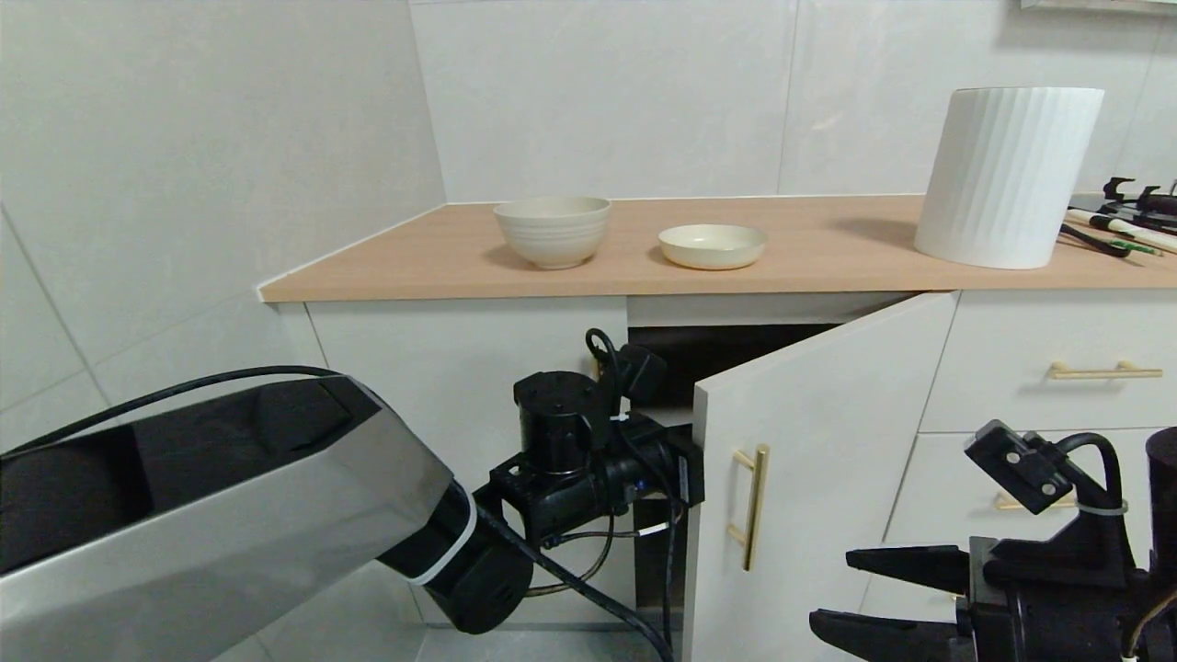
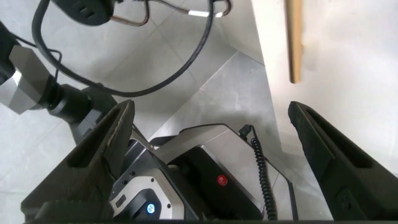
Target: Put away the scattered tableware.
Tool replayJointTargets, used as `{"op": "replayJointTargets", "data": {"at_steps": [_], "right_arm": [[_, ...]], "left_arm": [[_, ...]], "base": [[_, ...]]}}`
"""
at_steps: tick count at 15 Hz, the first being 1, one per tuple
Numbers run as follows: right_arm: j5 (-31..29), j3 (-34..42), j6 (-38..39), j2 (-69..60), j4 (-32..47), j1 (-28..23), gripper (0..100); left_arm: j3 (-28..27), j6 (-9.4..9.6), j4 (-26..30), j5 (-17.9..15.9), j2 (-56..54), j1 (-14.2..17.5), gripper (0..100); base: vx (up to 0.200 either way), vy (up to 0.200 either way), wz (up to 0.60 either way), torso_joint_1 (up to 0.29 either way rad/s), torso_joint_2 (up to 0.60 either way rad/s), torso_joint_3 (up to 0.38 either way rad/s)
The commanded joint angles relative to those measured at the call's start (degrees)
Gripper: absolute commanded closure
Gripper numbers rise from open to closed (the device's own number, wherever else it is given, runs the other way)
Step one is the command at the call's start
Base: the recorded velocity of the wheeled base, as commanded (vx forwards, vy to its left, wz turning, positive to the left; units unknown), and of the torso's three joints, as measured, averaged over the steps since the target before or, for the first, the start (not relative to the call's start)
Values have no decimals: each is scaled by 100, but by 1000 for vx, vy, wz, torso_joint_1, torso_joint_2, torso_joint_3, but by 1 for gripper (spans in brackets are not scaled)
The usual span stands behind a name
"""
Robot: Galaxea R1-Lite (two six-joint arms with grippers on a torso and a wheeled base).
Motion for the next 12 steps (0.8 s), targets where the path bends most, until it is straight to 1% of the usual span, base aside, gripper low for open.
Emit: {"op": "replayJointTargets", "data": {"at_steps": [1, 3, 7, 9, 12], "right_arm": [[4, 0, -1, -2, -2, 5, 0], [4, 0, -1, -11, -2, -4, 0], [4, 27, -1, -19, -2, 5, 0], [4, 27, -1, -11, -2, 5, 0], [4, 27, -1, -19, -2, 14, 0]], "left_arm": [[-93, -1, 29, 0, 10, -24, 100], [-207, -1, 55, 0, 45, -59, 100], [-541, -1, 354, 0, 98, -59, 100], [-585, -1, 486, 0, 106, -67, 100], [-620, -1, 494, 0, 133, -76, 100]], "base": [[-200, 0, 0, 2, -2, 2], [-200, 0, 0, 10, 5, -5], [0, 0, 0, 0, 0, 0], [0, 0, 0, 0, 0, 0], [0, 0, 0, 0, 0, 0]]}}
